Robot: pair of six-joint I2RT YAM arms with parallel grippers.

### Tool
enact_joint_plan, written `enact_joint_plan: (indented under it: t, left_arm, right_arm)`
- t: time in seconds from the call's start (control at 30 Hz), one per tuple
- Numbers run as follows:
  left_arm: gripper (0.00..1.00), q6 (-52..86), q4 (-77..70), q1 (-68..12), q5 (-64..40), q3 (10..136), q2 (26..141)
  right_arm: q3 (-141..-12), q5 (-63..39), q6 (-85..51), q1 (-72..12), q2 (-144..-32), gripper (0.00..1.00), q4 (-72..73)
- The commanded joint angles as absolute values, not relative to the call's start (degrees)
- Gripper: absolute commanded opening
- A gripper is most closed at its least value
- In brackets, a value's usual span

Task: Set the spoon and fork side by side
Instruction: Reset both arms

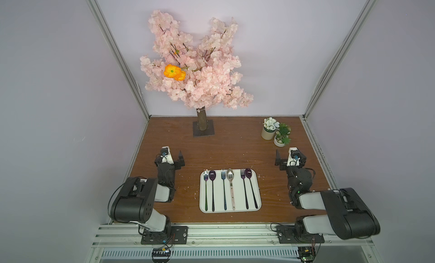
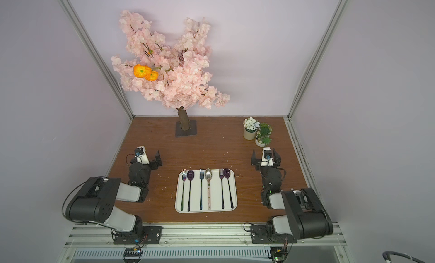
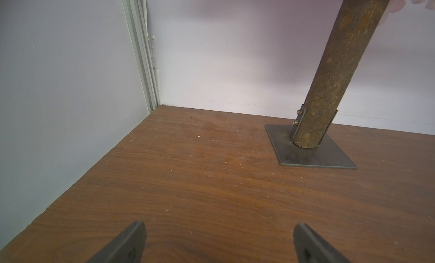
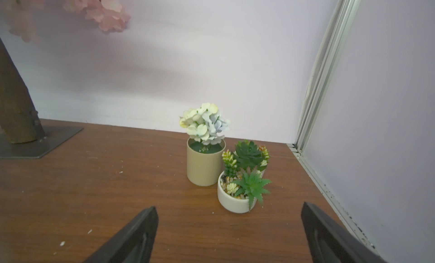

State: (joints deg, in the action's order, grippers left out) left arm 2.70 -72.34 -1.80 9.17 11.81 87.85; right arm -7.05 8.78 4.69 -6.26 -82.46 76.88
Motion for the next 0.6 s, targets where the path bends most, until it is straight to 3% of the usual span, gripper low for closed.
enact_joint_plan:
  t: [0.0, 0.1, 0.57]
  left_arm:
    - [1.0, 2.59, -72.51, -1.12, 8.35, 12.04, 87.41]
    - [1.0, 2.65, -72.51, -1.06, 8.35, 12.1, 87.45]
    - [1.0, 2.67, -72.5, -1.06, 8.36, 11.97, 87.47]
  right_arm:
    - [-6.63, 10.82, 3.78, -6.64, -89.51, 0.99, 88.98]
    - [-10.77, 14.1, 1.84, -6.45, -87.08, 0.99, 76.16]
    - [-11.63, 11.87, 0.0, -4.22, -88.1, 0.99, 76.88]
